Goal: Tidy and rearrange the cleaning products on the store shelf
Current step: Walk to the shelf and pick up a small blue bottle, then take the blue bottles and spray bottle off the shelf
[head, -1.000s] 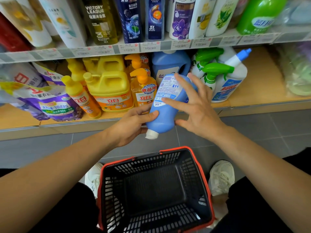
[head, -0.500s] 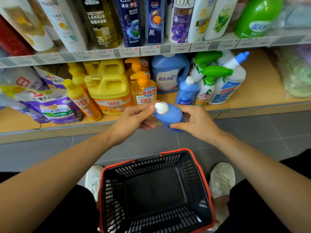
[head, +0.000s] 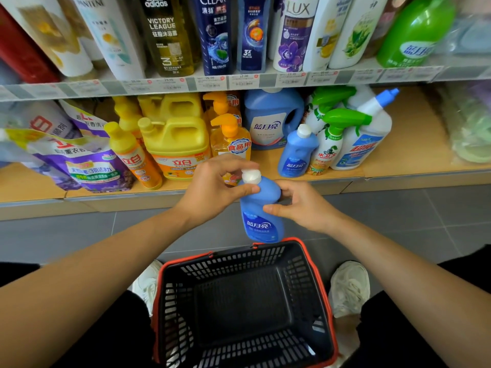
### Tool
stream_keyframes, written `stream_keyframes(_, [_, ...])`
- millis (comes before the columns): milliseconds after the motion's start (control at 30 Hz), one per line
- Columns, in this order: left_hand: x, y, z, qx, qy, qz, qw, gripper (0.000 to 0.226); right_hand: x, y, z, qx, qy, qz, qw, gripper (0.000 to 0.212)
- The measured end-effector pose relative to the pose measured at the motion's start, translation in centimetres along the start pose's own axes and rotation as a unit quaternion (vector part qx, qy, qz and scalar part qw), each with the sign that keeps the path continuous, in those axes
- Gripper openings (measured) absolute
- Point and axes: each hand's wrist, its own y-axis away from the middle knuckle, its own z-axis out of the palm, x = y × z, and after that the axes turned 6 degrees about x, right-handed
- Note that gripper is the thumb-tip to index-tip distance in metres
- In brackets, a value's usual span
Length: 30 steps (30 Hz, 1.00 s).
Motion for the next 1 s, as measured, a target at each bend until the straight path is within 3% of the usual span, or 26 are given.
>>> stream_keyframes(267, [-0.1,0.1,-0.1,0.026,0.003,-0.015,1.000,0.039,-0.1,0.2,0.6,0.007,-0.001,-0.002,1.000,0.037])
stream_keyframes(333, [-0.3,-0.2,-0.2,-0.003,-0.010,0.000,1.000,0.040,0.0,0.2,0.6,-0.001,0.004,-0.001,1.000,0.040])
stream_keyframes(500, [-0.9,-0.7,-0.4,-0.172,-0.032,-0.019,0.984,0.046,0.8,0.4,0.9,-0.023,-0.008,0.024,0.999,0.043])
stream_keyframes(633, [-1.4,-0.8,0.0,-0.168,-0.061,0.000,0.984,0.042,0.9,0.0,0.4,-0.050,0.017,0.032,0.998,0.047])
stream_keyframes(700, [-1.7,-0.8,0.4,-0.160,-0.089,0.030,0.983,0.039,0.7,-0.7,-0.7,-0.065,0.114,0.027,0.991,0.056])
stream_keyframes(733, [-2.1,-0.8,0.6,-0.157,-0.106,0.039,0.981,0.038,0.6,-1.3,-1.6,-0.047,0.185,0.024,0.981,0.060])
stream_keyframes(800, [-3.2,-0.8,1.2,-0.150,-0.141,0.038,0.978,0.037,-0.2,-2.7,-3.8,0.066,0.293,0.020,0.954,0.057])
stream_keyframes(900, [-5.4,-0.9,2.3,-0.155,-0.186,0.022,0.970,0.037,-1.3,-5.1,-7.4,0.211,0.339,-0.031,0.916,0.054])
stream_keyframes(1000, [-7.9,-0.5,4.0,-0.188,-0.219,0.010,0.957,0.036,-1.0,-7.1,-9.6,0.207,0.362,-0.049,0.907,0.075])
